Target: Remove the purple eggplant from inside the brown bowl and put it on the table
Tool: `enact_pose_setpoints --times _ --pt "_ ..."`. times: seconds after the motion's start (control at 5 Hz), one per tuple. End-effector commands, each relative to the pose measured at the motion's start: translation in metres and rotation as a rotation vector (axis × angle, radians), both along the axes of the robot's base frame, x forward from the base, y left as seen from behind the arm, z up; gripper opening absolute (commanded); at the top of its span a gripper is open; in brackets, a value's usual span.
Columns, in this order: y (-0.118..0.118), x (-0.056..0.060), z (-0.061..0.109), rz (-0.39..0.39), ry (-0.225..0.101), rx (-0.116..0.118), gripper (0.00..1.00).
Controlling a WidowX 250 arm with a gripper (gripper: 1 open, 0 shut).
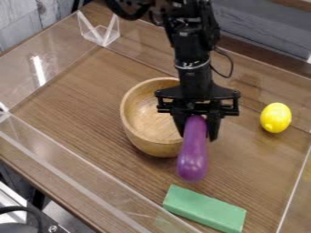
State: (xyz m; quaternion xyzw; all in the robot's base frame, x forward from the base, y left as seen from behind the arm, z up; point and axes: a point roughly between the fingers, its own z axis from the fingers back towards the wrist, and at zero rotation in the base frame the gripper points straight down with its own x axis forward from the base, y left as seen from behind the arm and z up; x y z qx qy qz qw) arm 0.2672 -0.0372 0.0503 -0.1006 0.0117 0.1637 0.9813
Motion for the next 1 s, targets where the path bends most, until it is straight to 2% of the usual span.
enact_pose_setpoints --times 0.0,0.8 --pt "0.004 0.004 0.0 0.033 -0.018 0.005 0.0" --pt "0.002 0.01 -0.014 0.116 -0.014 -0.001 0.0"
